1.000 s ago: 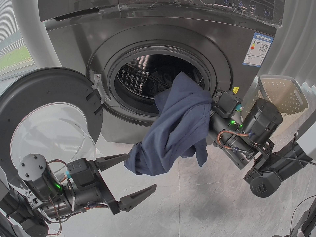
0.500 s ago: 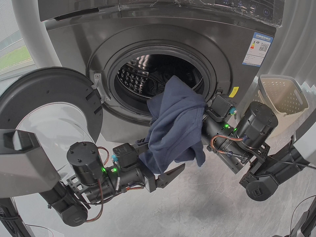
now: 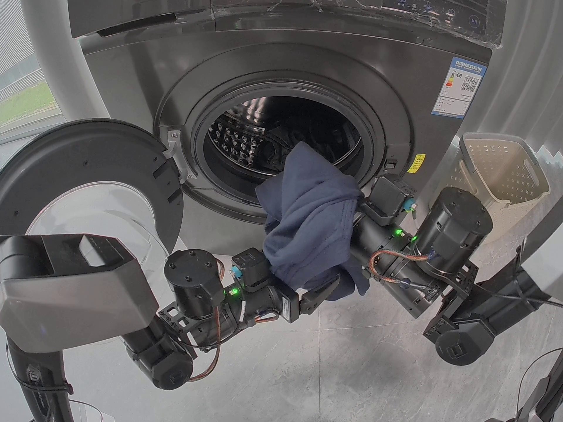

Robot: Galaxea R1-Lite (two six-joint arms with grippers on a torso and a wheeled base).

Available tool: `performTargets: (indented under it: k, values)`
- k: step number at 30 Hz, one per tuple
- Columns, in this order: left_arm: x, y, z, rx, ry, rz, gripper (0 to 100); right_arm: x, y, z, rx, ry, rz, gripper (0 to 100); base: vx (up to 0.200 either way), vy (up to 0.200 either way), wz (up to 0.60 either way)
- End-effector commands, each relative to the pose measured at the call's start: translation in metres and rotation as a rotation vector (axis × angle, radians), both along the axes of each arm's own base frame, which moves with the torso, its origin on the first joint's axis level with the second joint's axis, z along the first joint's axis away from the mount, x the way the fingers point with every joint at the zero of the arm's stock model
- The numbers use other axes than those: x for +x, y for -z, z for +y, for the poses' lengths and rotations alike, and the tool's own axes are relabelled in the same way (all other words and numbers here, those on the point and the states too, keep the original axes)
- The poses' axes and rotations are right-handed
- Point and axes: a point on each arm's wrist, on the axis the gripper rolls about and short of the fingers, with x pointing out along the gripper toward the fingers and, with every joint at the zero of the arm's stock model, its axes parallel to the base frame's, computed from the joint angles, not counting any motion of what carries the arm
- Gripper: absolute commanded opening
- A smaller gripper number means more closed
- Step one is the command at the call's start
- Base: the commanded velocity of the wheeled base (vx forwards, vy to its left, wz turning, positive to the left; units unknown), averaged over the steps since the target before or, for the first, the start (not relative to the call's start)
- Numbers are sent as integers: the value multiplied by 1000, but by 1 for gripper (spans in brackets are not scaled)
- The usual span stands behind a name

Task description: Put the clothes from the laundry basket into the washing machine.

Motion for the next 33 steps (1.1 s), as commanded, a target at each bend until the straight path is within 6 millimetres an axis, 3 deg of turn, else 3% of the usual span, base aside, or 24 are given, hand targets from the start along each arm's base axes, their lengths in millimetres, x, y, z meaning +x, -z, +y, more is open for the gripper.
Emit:
performTargets:
  k: [1,23,24,33]
  values:
    - [13,10,-8,-3,-23,0,100,-4,3,4,-3,-2,13,0,0,0,0]
    - [28,5,-19,-79,-95,-10,100,-8,7,9,7,-20,38,0,0,0,0]
    - [28,5,-19,-79,-95,-10,0,-8,7,9,7,-20,38,0,0,0,0]
    - [27,-1,-18,-110,-117,-4,0,-6,8,8,16,-6,51,0,0,0,0]
